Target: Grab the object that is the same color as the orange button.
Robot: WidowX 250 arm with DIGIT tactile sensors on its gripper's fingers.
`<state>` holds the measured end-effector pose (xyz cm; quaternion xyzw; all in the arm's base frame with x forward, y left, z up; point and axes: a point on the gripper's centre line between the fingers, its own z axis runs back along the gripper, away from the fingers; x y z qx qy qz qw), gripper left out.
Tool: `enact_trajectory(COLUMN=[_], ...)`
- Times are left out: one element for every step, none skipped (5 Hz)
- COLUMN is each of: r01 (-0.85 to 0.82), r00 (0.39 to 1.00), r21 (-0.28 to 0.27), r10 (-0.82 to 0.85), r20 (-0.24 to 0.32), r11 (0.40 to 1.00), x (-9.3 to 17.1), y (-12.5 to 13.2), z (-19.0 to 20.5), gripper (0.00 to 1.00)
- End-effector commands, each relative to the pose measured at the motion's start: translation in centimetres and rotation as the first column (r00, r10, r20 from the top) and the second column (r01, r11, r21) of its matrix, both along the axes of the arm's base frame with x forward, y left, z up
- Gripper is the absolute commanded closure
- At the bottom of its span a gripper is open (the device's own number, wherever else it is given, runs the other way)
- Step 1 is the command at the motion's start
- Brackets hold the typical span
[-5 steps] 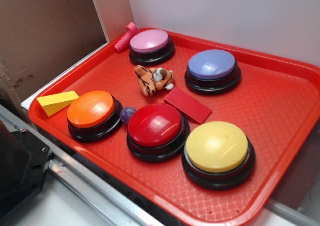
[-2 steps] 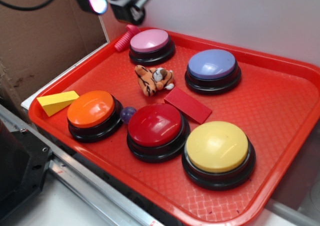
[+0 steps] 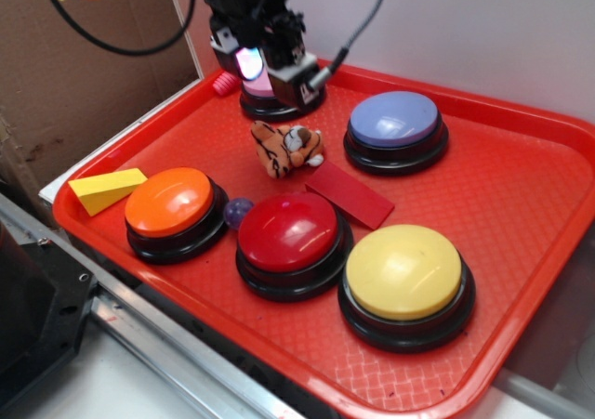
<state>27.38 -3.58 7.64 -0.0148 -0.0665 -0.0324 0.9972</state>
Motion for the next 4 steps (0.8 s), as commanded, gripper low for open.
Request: enact_trajectory(r01=[-0.008, -0.015, -0.016, -0.017], r00=[0.999, 0.997, 0.996, 0.995], r21=[0.001, -0.013, 0.003, 0.01], r10=[0.008, 0.014, 0.017, 0.018], r20=[-0.038, -0.078, -0.089, -0.098], r11=[1.0, 1.0, 1.0, 1.0], x=[1.5, 1.6, 1.3, 0.9], y=[-0.2, 0.3, 0.0, -0.1], z=[-2.1, -3.2, -3.3, -3.5], gripper=[0.0, 0.0, 0.0, 0.0])
